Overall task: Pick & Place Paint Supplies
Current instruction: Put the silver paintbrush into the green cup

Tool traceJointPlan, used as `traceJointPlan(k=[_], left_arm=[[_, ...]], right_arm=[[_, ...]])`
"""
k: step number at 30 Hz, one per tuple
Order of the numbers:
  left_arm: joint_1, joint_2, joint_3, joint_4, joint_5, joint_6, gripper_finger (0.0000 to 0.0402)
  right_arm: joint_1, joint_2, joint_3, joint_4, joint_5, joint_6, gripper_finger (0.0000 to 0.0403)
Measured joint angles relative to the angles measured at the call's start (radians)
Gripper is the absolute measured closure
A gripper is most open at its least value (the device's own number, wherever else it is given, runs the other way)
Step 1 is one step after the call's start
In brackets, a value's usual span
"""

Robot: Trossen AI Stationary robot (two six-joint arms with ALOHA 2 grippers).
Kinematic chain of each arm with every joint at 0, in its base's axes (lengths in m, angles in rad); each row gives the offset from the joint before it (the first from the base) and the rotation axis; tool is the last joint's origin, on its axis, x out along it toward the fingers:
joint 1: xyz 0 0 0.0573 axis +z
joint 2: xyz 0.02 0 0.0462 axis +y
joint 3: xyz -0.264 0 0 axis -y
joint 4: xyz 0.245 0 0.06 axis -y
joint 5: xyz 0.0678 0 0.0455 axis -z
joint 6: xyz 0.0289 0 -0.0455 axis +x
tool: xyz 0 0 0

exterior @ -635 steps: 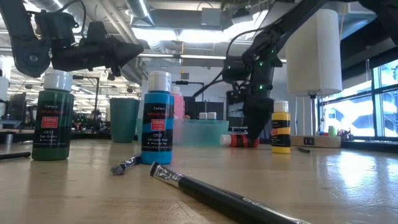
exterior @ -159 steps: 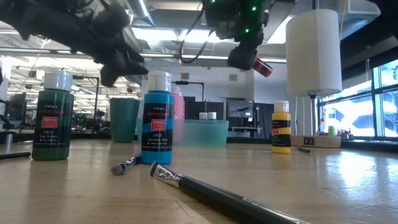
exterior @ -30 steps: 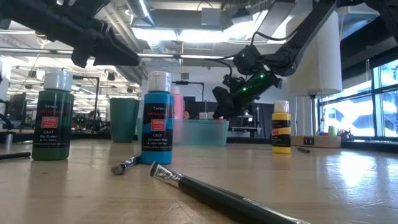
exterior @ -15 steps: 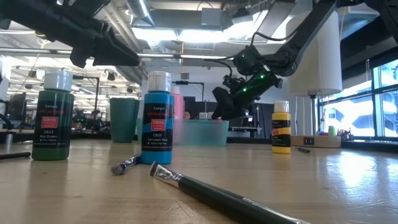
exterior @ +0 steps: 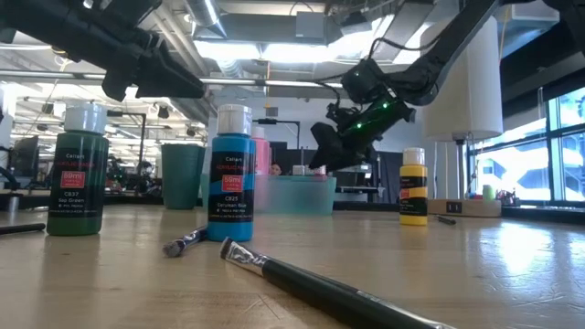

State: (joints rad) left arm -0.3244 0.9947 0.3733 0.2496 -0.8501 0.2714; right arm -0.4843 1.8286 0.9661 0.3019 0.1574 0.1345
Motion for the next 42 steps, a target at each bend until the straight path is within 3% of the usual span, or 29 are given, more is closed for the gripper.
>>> traceJointPlan(k=[5,13,19,27,31,36,42], left_arm=[[0.000,0.000,0.000,-0.001,0.000,0.000,0.0201],[0.000,0.000,0.000,-0.043,0.000,-0.016,0.0201],[0.000,0.000,0.000,-0.052,0.000,-0.027,0.0201],[0.000,0.000,0.000,-0.052,0.000,-0.027,0.0201],[0.000,0.000,0.000,-0.061,0.000,-0.027,0.0201],[0.000,0.000,0.000,-0.070,0.000,-0.026,0.0201],[0.000,0.000,0.000,-0.071,0.000,-0.026,0.0201]], right_arm=[[0.029,-0.063,0.000,-0.075,0.000,-0.003,0.0130],[0.120,-0.243,0.002,-0.373,-0.032,0.046,0.0130],[0.184,-0.346,0.002,-0.587,0.000,0.336,0.0130],[0.220,-0.375,0.002,-0.770,-0.094,0.593,0.0130],[0.218,-0.375,0.002,-0.945,-0.113,0.748,0.0130],[0.210,-0.375,0.002,-1.129,-0.111,0.860,0.0130],[0.181,-0.375,0.002,-1.189,-0.119,0.898,0.0130]])
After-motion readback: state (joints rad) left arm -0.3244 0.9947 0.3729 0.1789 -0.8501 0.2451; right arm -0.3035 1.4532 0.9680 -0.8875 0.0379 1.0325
